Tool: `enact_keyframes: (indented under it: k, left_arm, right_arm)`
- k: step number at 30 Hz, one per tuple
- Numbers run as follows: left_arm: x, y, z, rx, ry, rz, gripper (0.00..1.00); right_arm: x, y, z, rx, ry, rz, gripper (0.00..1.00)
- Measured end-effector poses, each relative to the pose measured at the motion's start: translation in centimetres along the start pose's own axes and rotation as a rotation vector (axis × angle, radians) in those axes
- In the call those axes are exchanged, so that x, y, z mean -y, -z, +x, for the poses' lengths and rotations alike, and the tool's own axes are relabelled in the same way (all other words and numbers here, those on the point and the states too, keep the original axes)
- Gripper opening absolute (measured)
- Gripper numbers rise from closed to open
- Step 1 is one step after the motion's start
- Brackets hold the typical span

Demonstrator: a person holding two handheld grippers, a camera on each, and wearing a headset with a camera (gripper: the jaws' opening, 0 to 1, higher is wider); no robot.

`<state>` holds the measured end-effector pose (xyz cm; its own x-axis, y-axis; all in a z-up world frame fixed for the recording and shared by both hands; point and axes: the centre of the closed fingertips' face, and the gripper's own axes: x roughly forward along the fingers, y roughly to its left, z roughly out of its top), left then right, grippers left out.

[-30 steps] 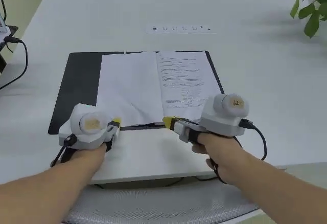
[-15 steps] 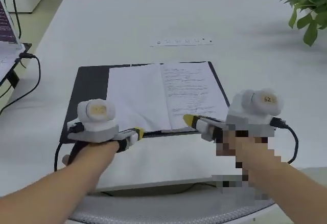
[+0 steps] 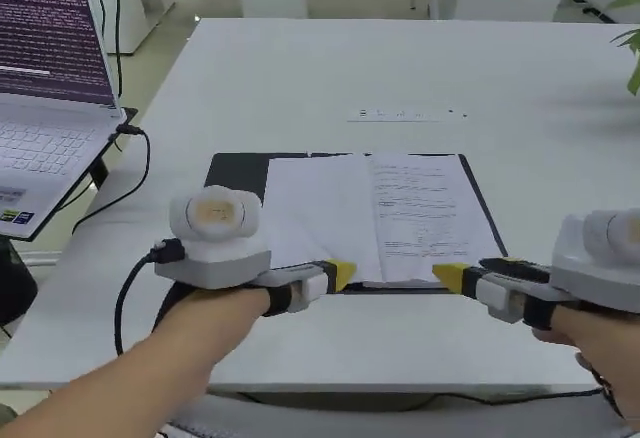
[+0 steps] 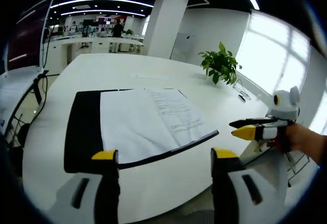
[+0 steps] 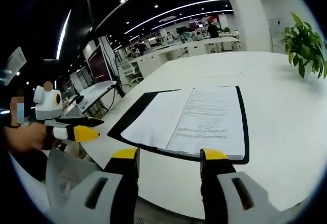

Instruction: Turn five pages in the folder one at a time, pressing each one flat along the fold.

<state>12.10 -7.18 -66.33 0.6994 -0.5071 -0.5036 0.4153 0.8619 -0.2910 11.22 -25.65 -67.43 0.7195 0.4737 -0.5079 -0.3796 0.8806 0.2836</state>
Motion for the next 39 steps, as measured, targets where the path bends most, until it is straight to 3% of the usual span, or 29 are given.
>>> enact_keyframes:
  k: [6, 8, 12, 17, 21, 25, 28, 39]
  left_arm:
    - [0.0, -0.2, -2.2, 0.020, -0.039, 0.107, 0.96]
    - [-0.1, -0.3, -2.8, 0.028, -0.051, 0.146, 0.99]
    - [-0.6, -0.2, -4.3, 0.033, -0.064, 0.145, 0.99]
    - [-1.5, -0.7, -6.1, 0.058, -0.090, 0.152, 0.99]
    - [-2.1, -1.2, -7.3, 0.081, -0.104, 0.131, 0.99]
    - [-2.6, -1.5, -7.9, 0.094, -0.126, 0.152, 0.99]
    - [-3.0, -1.5, -8.1, 0.091, -0.133, 0.146, 0.99]
    - [-3.3, -0.9, -7.1, 0.076, -0.143, 0.164, 0.99]
  right_arm:
    - [1.1, -2.0, -2.2, 0.105, 0.058, 0.024, 0.68]
    - [1.3, -2.8, -3.0, 0.139, 0.082, -0.006, 0.74]
    - [1.6, -3.3, -4.3, 0.159, 0.111, -0.021, 0.87]
    - [1.4, -3.4, -5.4, 0.178, 0.100, -0.018, 0.99]
    - [1.4, -3.0, -5.9, 0.181, 0.097, -0.027, 1.00]
    - [1.1, -2.4, -5.6, 0.172, 0.079, -0.035, 1.00]
    - [1.0, -1.9, -5.2, 0.141, 0.081, -0.044, 1.00]
    - [2.0, -1.7, -5.4, 0.146, 0.082, -0.005, 0.99]
